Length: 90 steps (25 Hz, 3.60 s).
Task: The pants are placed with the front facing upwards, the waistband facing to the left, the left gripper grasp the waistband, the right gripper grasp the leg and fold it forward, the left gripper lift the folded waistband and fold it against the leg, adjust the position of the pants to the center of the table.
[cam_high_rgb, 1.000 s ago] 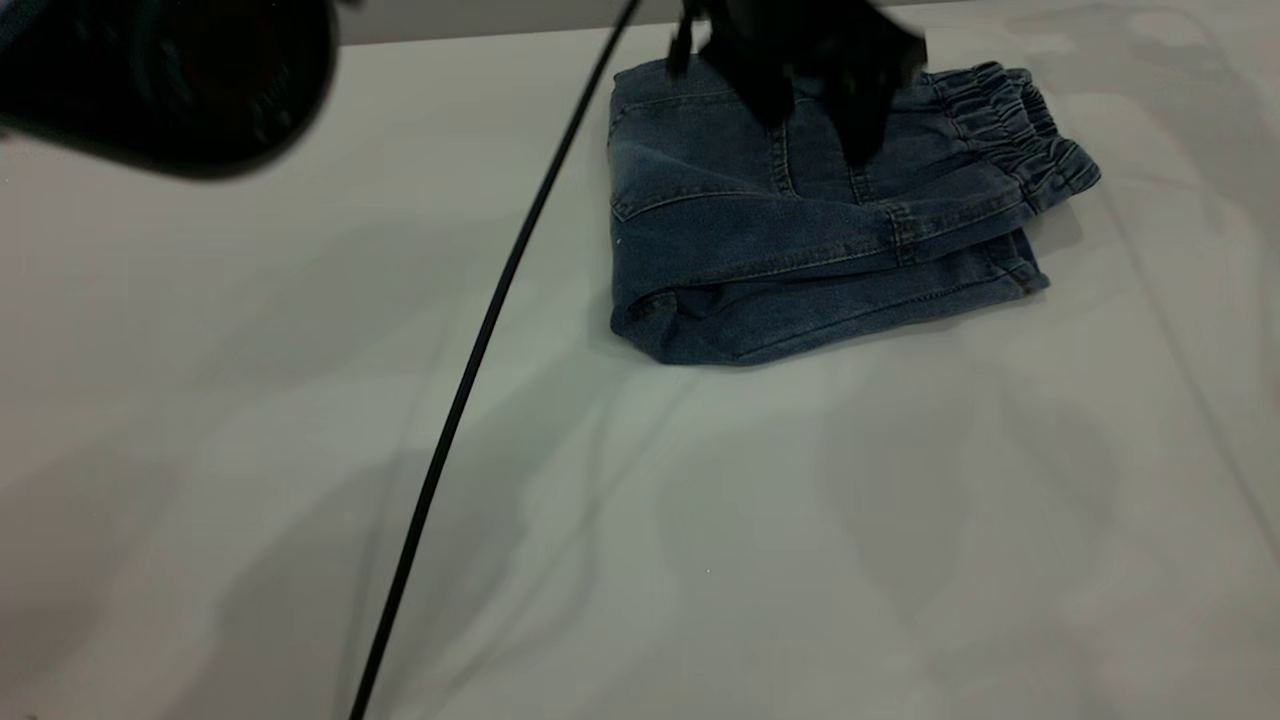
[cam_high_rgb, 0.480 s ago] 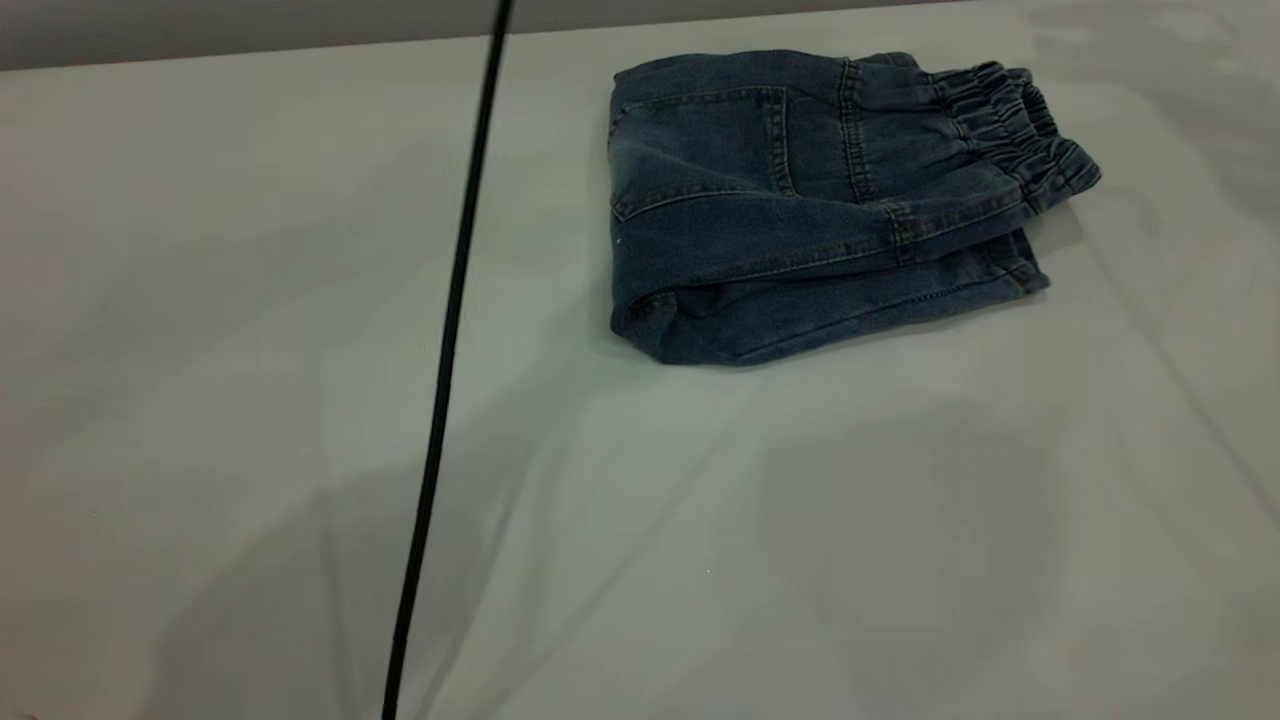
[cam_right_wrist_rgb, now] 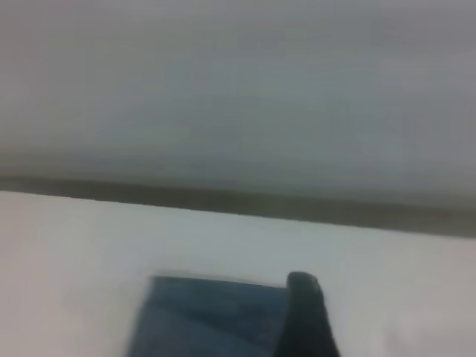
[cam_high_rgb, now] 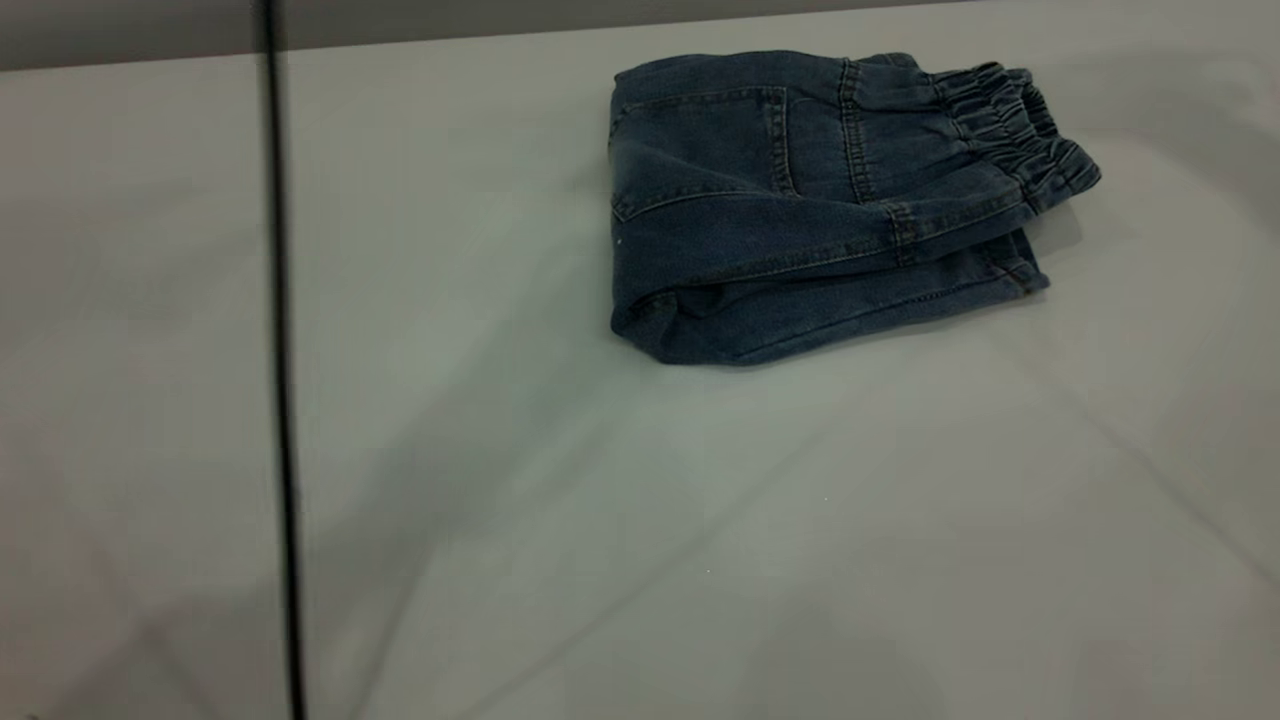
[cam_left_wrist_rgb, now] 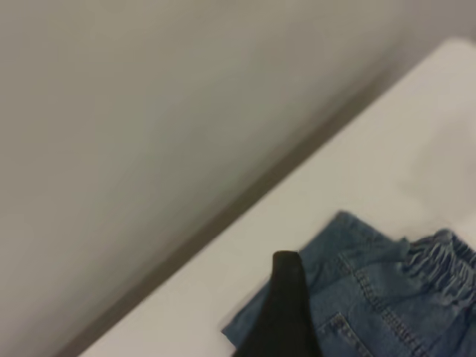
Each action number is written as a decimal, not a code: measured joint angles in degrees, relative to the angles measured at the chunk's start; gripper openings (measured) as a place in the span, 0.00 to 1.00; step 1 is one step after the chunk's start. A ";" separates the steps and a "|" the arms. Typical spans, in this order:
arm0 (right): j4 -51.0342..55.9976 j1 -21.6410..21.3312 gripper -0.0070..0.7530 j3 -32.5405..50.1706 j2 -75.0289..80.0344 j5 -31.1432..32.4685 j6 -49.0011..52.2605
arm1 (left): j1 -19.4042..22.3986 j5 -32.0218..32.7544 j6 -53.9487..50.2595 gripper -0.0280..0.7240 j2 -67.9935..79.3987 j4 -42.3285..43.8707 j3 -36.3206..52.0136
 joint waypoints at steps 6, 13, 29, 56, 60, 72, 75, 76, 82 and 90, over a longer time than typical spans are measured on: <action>5.11 0.00 0.59 12.03 -16.43 0.00 -2.14 | 0.00 0.00 -0.12 0.81 -14.32 0.11 13.19; 10.68 0.00 0.59 30.05 -36.48 -0.04 -4.34 | 0.00 -0.07 -0.51 0.81 -31.68 0.11 33.22; 7.21 0.00 0.59 68.63 -81.87 0.01 -4.43 | 0.00 -0.10 -6.07 0.81 -64.68 -0.20 69.58; -6.62 0.00 0.59 105.63 -116.23 -4.90 -4.95 | 0.00 -0.06 -10.38 0.81 -111.47 -0.06 114.69; -7.47 0.00 0.59 108.86 -116.81 -7.53 -5.00 | 0.00 -0.06 -10.38 0.81 -116.97 -0.04 118.22; -7.66 0.00 0.58 110.27 -116.81 -8.31 -5.12 | 0.00 -1.65 -11.94 0.81 -118.64 0.85 120.60; -7.66 0.00 0.58 110.27 -116.81 -8.31 -5.06 | 0.00 -1.99 -12.07 0.81 -118.64 2.94 120.60; -7.66 0.00 0.58 110.27 -116.81 -8.31 -5.06 | 0.00 -1.99 -12.58 0.81 -118.64 3.15 120.60; -7.66 0.00 0.58 110.27 -116.81 -8.31 -4.92 | 0.00 -5.13 -14.94 0.81 -118.64 1.28 121.51; -7.61 0.00 0.58 110.27 -116.81 -8.31 -4.98 | 0.00 -8.39 -9.94 0.81 -118.64 -3.02 123.33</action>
